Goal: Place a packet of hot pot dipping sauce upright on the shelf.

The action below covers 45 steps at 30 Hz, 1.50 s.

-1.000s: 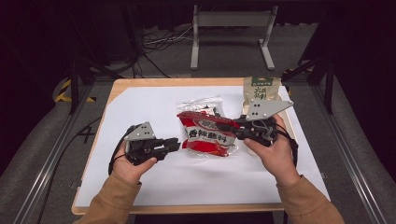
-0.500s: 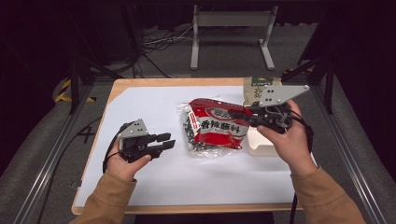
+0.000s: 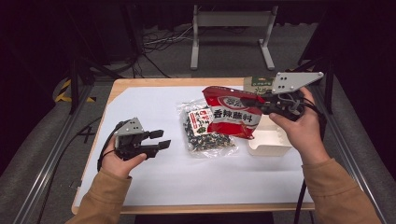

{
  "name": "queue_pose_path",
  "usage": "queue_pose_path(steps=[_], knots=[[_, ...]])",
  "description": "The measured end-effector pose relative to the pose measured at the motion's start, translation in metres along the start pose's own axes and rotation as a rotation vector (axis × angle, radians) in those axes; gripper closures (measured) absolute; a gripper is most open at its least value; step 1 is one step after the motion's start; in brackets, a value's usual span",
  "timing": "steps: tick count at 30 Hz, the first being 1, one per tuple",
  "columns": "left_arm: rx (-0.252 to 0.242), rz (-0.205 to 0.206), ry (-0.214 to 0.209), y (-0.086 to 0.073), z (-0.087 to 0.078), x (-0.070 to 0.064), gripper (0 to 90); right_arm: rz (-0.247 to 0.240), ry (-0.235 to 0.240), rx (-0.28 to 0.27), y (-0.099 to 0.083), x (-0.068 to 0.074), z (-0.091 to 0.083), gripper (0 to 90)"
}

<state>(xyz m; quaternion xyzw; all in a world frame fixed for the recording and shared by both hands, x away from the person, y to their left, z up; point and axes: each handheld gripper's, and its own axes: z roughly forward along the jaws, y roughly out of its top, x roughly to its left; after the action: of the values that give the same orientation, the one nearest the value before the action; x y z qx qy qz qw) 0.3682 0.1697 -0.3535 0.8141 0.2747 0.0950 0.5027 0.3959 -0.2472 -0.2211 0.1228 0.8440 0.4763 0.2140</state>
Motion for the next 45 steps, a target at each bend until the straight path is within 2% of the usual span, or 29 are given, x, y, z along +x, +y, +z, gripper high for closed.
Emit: queue_pose_path(steps=[5,10,16,26,30,36,40,45], knots=[[0.011,-0.013,0.007,-0.002,-0.001,0.003,45.5,0.003,-0.012,0.003,-0.003,-0.013,-0.005,89.2],[0.022,-0.007,0.018,-0.004,-0.001,0.006,41.0,-0.005,-0.027,0.008,-0.006,-0.023,-0.009,89.2],[0.055,-0.012,0.021,-0.007,0.000,0.009,35.3,-0.014,-0.046,0.009,-0.009,-0.035,-0.013,89.2],[0.101,0.006,0.047,-0.012,0.002,0.012,27.3,-0.021,-0.072,-0.001,-0.015,-0.056,-0.018,89.2],[0.115,-0.011,0.055,-0.013,0.001,0.014,24.8,-0.031,-0.078,0.000,-0.017,-0.063,-0.018,89.2],[0.111,-0.023,0.078,-0.015,0.000,0.018,19.1,-0.037,-0.091,0.010,-0.022,-0.075,-0.018,89.2],[0.108,-0.012,0.095,-0.016,-0.001,0.021,15.8,-0.042,-0.096,0.015,-0.025,-0.082,-0.019,89.1],[0.110,-0.024,0.093,-0.017,-0.002,0.024,14.6,-0.053,-0.110,0.027,-0.029,-0.091,-0.018,89.2]])
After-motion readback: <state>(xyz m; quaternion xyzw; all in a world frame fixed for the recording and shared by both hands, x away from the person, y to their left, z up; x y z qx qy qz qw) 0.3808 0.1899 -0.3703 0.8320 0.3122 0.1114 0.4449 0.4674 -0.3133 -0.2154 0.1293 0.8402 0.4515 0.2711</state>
